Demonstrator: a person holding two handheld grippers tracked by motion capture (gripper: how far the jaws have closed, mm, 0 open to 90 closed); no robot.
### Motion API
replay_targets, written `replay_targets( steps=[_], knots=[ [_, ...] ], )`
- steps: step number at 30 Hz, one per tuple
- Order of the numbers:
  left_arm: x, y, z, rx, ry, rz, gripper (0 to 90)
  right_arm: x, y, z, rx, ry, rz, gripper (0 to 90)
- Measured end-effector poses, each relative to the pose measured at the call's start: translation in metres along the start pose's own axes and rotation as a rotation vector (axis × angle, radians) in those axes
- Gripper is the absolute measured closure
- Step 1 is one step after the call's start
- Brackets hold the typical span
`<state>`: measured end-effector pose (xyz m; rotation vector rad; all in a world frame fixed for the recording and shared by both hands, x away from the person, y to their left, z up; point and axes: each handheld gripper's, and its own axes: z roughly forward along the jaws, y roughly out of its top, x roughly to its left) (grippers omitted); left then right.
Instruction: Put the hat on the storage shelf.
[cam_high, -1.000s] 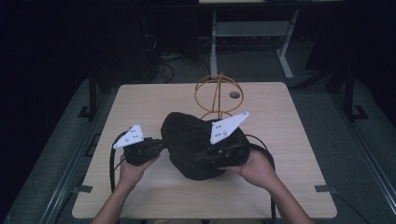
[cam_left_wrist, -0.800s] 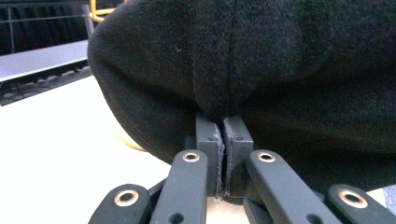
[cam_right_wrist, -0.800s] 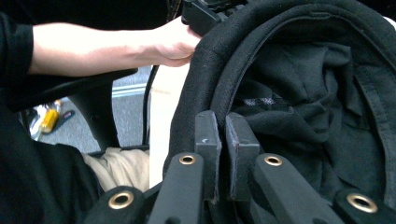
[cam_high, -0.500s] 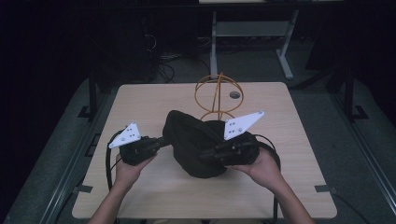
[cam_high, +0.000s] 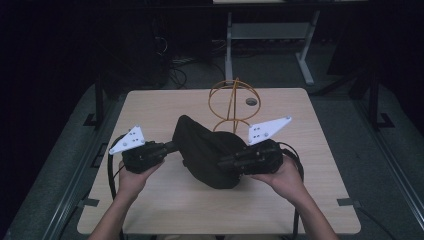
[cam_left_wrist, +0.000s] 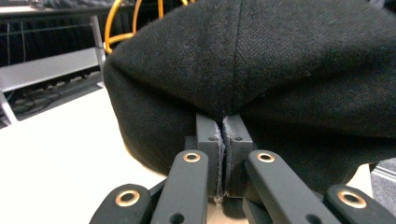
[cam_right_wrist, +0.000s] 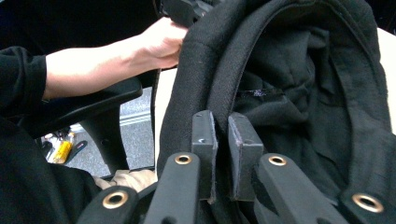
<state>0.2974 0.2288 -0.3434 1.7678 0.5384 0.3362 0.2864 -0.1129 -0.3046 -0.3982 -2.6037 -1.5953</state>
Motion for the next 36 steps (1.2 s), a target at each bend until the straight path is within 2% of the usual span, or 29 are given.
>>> replay_targets(
  steps=[5,15,17,19,20,21,23,26,30,36],
  knots=[
    [-0.001,0.017,-0.007,-0.01,0.008,0.024,88.5,-0.004,-0.002,-0.002,-0.024,0.006,0.013,80.6],
    [-0.003,0.053,-0.014,-0.001,0.015,0.073,88.6,-0.013,-0.011,0.001,-0.063,0.025,0.044,78.1],
    [-0.004,0.058,-0.013,0.005,0.017,0.082,88.6,-0.014,-0.013,0.002,-0.068,0.014,0.048,76.5],
    [-0.004,0.061,-0.012,0.016,0.019,0.092,88.6,-0.016,-0.016,0.002,-0.067,0.009,0.055,68.4],
    [-0.003,0.062,-0.011,0.017,0.02,0.091,88.6,-0.018,-0.018,0.001,-0.07,0.0,0.073,59.9],
    [-0.002,0.064,-0.01,0.024,0.022,0.093,88.6,-0.019,-0.02,0.0,-0.07,-0.01,0.086,55.8],
    [0.0,0.066,-0.008,0.033,0.028,0.091,88.7,-0.024,-0.028,-0.003,-0.068,-0.014,0.121,50.6],
    [0.006,0.069,-0.006,0.047,0.038,0.089,88.7,-0.029,-0.045,-0.01,-0.06,-0.064,0.158,42.8],
    [0.014,0.072,-0.007,0.061,0.053,0.088,88.7,-0.034,-0.066,-0.021,-0.074,-0.104,0.196,41.1],
    [0.028,0.074,-0.005,0.054,0.054,0.052,88.7,-0.041,-0.094,-0.036,-0.066,-0.167,0.241,38.1]
  ],
)
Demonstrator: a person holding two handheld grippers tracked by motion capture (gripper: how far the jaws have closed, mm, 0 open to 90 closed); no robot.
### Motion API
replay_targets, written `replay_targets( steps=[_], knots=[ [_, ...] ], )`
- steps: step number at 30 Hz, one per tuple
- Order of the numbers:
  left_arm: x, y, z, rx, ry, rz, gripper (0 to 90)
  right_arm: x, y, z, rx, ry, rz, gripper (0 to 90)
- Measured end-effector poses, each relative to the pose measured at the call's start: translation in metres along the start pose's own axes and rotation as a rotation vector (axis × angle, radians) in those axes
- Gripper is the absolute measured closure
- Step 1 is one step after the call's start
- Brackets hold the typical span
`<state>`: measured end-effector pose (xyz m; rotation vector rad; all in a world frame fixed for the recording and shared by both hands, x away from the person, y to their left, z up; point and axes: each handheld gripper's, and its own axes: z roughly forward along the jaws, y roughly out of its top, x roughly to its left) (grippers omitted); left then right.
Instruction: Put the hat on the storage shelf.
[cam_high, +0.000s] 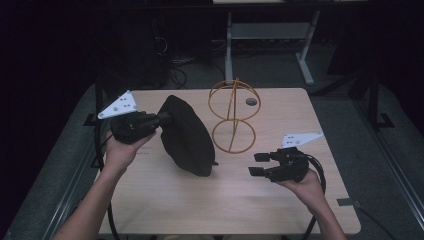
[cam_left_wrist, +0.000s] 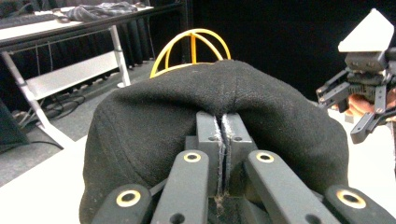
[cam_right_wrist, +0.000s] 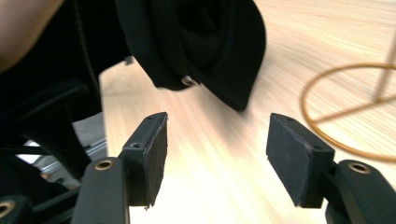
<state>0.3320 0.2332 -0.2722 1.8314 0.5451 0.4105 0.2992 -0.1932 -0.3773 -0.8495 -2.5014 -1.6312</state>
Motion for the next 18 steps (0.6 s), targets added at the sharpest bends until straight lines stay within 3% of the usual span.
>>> replay_targets(
  steps=[6,18],
  knots=[
    [0.007,0.007,0.009,0.008,-0.005,-0.009,88.7,-0.011,-0.018,-0.015,0.015,-0.078,0.015,35.8],
    [0.021,0.032,0.023,0.004,0.002,0.002,88.7,-0.024,-0.043,-0.035,0.002,-0.148,0.057,34.5]
  ],
)
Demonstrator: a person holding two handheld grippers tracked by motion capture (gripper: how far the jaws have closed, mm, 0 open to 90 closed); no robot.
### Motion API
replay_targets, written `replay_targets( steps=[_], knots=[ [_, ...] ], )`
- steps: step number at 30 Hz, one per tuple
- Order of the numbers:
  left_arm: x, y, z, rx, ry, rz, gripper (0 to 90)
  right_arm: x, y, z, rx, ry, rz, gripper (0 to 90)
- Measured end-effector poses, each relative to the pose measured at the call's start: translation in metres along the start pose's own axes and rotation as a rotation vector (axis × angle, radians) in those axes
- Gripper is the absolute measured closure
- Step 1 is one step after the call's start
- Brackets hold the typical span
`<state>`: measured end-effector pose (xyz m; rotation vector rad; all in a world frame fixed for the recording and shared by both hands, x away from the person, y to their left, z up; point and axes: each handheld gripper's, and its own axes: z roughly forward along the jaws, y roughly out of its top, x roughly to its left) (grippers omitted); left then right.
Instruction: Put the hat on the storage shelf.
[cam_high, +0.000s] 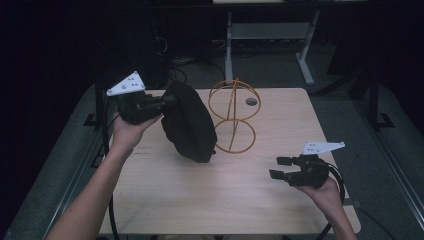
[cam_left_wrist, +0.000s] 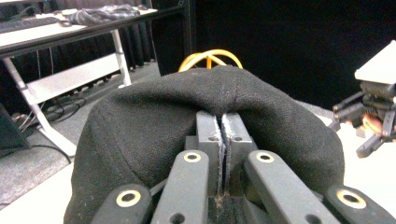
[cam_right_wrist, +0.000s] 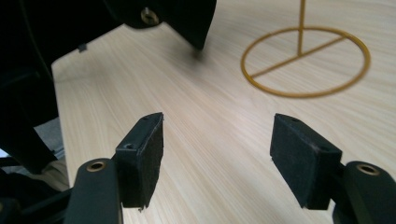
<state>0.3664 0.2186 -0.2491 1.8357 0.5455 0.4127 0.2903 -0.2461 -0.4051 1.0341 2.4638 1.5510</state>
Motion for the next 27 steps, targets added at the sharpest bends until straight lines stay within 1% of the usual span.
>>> replay_targets(
  steps=[3,4,8,13,20,27],
  knots=[
    [0.003,0.006,0.004,-0.005,-0.002,0.003,88.7,-0.003,-0.006,-0.003,0.009,-0.02,0.003,33.8],
    [0.004,0.008,0.005,-0.007,-0.003,0.002,88.7,-0.004,-0.008,-0.004,0.014,-0.029,0.01,33.3],
    [0.007,0.014,0.011,-0.007,-0.008,-0.002,88.7,-0.008,-0.01,-0.008,0.004,-0.048,0.018,32.5],
    [0.01,0.024,0.017,-0.007,-0.011,0.008,88.7,-0.01,-0.011,-0.014,-0.015,-0.065,0.02,32.1],
    [0.015,0.045,0.027,-0.016,-0.017,0.015,88.8,-0.015,-0.012,-0.022,-0.042,-0.085,0.022,30.8],
    [0.014,0.067,0.04,-0.016,-0.028,0.043,88.7,-0.018,-0.014,-0.029,-0.066,-0.102,0.034,30.2]
  ],
)
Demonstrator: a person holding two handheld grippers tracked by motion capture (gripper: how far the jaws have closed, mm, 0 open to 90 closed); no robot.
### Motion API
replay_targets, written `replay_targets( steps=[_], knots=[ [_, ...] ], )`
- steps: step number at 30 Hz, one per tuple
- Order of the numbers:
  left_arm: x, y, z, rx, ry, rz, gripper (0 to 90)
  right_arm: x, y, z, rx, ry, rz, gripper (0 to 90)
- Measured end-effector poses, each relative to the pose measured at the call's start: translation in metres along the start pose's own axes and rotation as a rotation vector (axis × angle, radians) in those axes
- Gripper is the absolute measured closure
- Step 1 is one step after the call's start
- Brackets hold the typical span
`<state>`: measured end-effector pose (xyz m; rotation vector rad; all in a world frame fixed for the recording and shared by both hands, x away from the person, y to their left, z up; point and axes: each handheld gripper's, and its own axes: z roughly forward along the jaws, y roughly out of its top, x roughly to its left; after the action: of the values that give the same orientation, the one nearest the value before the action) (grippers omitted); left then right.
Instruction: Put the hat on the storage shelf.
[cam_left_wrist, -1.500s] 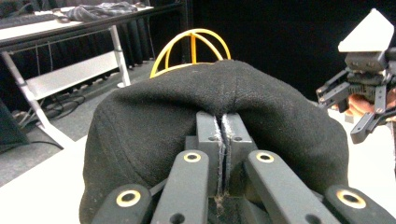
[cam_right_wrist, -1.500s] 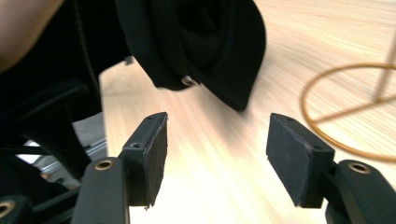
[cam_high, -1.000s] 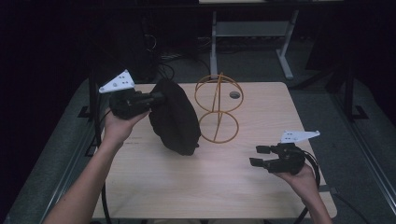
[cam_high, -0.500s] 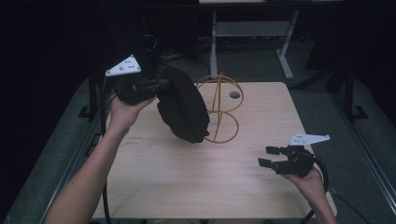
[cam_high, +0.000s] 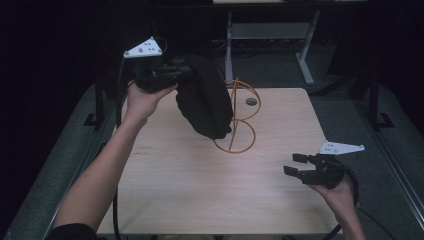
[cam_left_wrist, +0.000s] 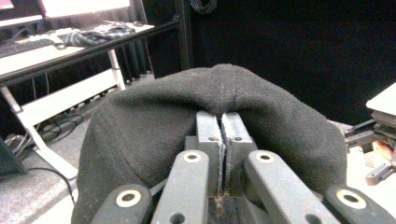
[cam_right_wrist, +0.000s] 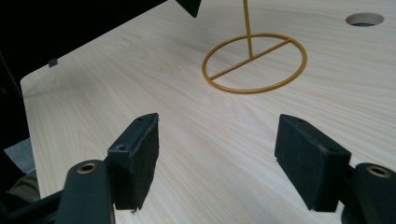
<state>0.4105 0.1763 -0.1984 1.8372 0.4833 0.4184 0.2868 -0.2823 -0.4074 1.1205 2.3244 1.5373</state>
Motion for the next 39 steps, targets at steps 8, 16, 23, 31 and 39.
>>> replay_targets(
  steps=[8,16,23,31,39],
  knots=[
    [-0.002,0.024,0.028,0.041,-0.023,0.036,88.7,-0.005,-0.001,-0.007,-0.023,-0.008,0.015,29.9],
    [-0.005,0.047,0.058,0.07,-0.042,0.058,88.7,-0.009,-0.003,-0.013,-0.042,-0.019,0.029,29.4],
    [-0.006,0.057,0.087,0.121,-0.063,0.06,88.7,-0.011,-0.007,-0.013,-0.047,-0.011,0.037,28.8],
    [-0.006,0.066,0.114,0.177,-0.073,0.054,88.6,-0.014,-0.009,-0.011,-0.043,-0.01,0.045,29.2],
    [-0.01,0.071,0.147,0.262,-0.098,0.06,88.6,-0.015,-0.01,-0.011,-0.042,-0.006,0.042,30.3]
  ],
)
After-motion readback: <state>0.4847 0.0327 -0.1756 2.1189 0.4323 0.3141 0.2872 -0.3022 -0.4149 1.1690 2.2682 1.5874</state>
